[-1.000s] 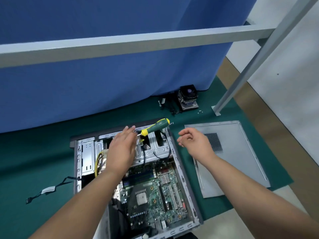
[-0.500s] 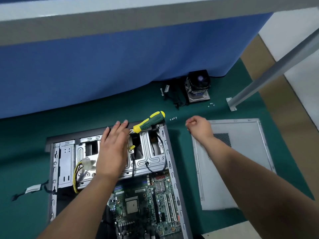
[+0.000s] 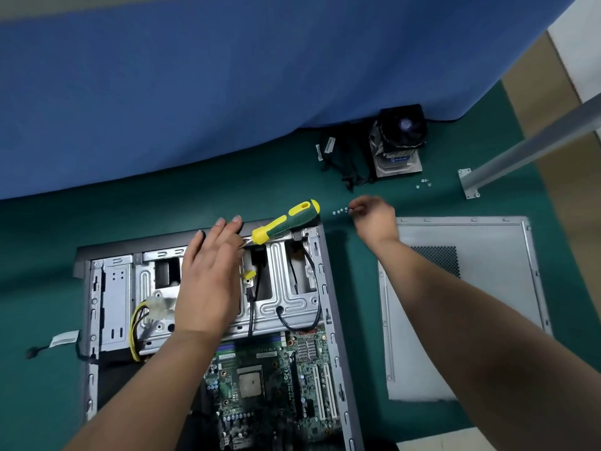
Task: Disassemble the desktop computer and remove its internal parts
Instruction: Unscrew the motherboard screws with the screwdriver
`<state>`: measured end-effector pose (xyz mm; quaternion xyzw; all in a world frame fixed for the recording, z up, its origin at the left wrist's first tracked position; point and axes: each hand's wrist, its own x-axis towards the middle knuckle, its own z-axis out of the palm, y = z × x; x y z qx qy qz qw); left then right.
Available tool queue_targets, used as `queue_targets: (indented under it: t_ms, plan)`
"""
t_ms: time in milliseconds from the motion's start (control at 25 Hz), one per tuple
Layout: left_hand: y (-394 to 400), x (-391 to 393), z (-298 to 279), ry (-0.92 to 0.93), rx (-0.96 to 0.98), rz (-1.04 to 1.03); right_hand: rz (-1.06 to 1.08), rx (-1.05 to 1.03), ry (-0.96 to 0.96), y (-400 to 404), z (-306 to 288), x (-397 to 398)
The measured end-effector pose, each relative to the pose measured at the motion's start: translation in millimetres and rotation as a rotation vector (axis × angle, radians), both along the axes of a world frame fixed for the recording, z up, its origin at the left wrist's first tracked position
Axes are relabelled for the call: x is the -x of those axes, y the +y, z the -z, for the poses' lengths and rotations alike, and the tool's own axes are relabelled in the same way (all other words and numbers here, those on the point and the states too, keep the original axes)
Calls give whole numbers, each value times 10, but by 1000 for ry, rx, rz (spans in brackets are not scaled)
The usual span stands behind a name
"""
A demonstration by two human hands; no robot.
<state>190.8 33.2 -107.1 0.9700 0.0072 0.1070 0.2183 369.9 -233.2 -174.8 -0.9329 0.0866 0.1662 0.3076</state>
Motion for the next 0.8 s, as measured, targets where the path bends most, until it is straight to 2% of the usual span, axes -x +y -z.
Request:
queue_targets:
  t_ms: [280, 360, 440, 480, 560, 640, 720, 800]
  plan:
    - [11, -2, 2, 6, 10, 6, 56, -173, 41, -192, -612, 497]
    - [6, 4, -38, 22, 57, 1, 48, -226, -74, -131, -913, 776]
    - [13, 33, -117, 47, 180, -3, -54, -220, -291, 1, -1233, 1075]
    - [24, 82, -174, 59, 244, 14, -178, -175, -416, 87, -1390, 1235]
    - [8, 191, -292, 80, 299, 109, -491, 84, -567, 252, -1629, 1490]
    - [-36, 387, -442, 76, 257, 225, -721, 359, -518, 389, -1741, 1707]
    - [-46, 627, -547, 62, 186, 324, -761, 467, -383, 457, -1749, 1921]
    - [80, 801, -616, 60, 145, 301, -706, 435, -337, 430, -1705, 2107]
